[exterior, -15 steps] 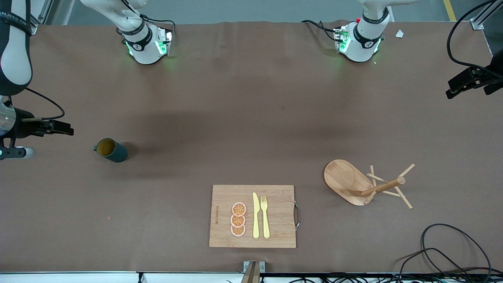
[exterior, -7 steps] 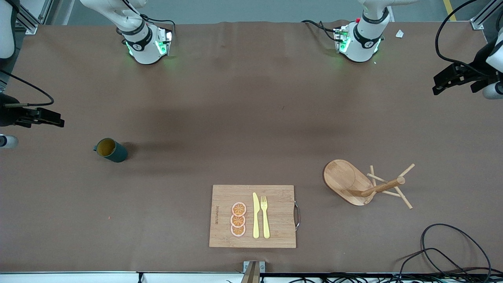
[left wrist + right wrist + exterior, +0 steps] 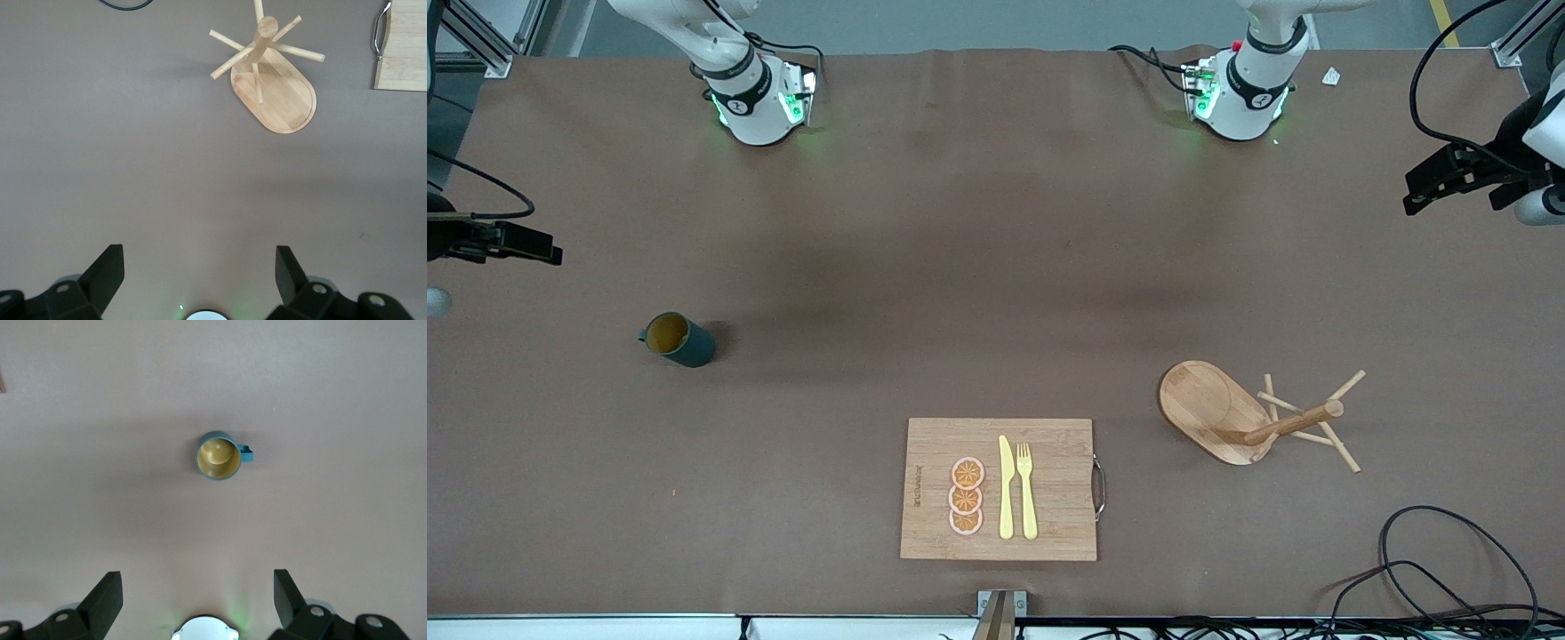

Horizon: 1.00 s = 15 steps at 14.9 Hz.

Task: Transfer cup from left to right arm and place

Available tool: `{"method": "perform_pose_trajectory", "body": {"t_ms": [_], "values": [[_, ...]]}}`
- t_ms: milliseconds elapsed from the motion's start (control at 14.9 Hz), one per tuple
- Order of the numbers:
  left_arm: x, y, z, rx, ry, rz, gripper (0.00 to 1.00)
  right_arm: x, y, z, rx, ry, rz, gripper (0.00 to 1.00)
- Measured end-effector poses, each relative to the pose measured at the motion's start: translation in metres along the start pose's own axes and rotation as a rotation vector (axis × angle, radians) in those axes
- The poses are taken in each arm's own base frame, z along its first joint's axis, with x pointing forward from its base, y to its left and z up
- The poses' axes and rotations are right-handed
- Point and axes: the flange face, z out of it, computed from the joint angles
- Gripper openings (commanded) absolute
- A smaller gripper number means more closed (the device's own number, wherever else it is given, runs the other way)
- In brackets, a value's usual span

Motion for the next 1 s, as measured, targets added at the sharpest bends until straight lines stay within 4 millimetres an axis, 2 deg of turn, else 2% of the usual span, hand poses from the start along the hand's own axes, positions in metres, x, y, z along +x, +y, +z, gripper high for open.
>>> {"method": "perform_pose_trajectory", "body": {"t_ms": [535, 1004], "values": [[-0.002, 0.0, -0.002, 0.001, 0.0, 0.002, 1.0, -0.05, 0.002, -0.046, 0.01, 0.062, 0.032, 1.0], [-0.003, -0.001, -0.002, 0.001, -0.001, 0.0, 1.0, -0.075, 0.004, -0.063, 0.017, 0.111, 0.033, 1.0]]}}
